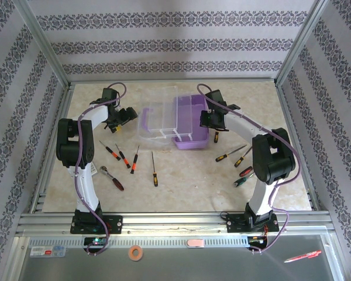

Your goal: Pack the tool kit

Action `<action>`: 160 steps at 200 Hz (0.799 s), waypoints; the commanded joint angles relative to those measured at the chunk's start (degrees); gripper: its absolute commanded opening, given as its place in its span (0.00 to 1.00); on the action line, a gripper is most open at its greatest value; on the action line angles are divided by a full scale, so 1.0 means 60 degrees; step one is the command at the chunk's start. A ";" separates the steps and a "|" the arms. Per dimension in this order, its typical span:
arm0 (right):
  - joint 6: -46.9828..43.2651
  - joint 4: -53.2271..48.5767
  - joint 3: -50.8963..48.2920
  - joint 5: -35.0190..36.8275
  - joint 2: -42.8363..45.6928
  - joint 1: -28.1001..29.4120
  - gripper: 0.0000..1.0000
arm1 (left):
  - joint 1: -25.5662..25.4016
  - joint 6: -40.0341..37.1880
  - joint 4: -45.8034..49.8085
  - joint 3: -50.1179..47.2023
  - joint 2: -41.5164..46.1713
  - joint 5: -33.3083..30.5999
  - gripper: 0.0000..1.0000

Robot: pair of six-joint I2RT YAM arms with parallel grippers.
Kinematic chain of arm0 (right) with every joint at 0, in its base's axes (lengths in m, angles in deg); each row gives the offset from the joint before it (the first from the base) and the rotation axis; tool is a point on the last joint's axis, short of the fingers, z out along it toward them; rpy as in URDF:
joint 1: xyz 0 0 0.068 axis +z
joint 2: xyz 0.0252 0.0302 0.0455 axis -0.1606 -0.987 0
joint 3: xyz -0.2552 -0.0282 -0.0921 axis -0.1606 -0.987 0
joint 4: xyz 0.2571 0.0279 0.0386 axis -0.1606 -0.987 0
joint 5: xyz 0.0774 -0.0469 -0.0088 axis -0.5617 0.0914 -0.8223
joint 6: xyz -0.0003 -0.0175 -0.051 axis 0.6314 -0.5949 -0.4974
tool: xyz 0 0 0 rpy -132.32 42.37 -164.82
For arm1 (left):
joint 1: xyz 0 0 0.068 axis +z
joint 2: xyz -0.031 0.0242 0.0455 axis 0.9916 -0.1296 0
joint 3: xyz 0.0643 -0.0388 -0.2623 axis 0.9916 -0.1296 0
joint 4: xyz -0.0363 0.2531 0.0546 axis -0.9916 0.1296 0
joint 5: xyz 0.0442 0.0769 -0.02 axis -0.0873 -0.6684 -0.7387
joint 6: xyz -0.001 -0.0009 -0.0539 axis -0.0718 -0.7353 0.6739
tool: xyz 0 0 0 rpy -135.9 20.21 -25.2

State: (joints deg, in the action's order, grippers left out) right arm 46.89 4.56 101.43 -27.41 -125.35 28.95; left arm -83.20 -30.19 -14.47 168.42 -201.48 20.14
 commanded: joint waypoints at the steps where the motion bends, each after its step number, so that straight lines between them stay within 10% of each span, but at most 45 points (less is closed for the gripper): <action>1: -0.0311 -0.0279 0.0729 0.0394 0.0409 0.0312 0.08 | 0.0008 -0.0126 0.0305 0.0089 -0.0234 -0.0150 0.91; 160: 0.0511 0.0547 0.0660 -0.0860 -0.0884 -0.0083 0.22 | 0.0079 -0.0141 0.0678 -0.0008 0.1845 0.0400 0.96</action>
State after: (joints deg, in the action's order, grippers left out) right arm 48.11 3.08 106.68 -29.29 -130.20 29.21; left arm -83.18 -30.19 -13.05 168.14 -194.15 20.47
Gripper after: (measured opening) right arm 0.191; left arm 0.952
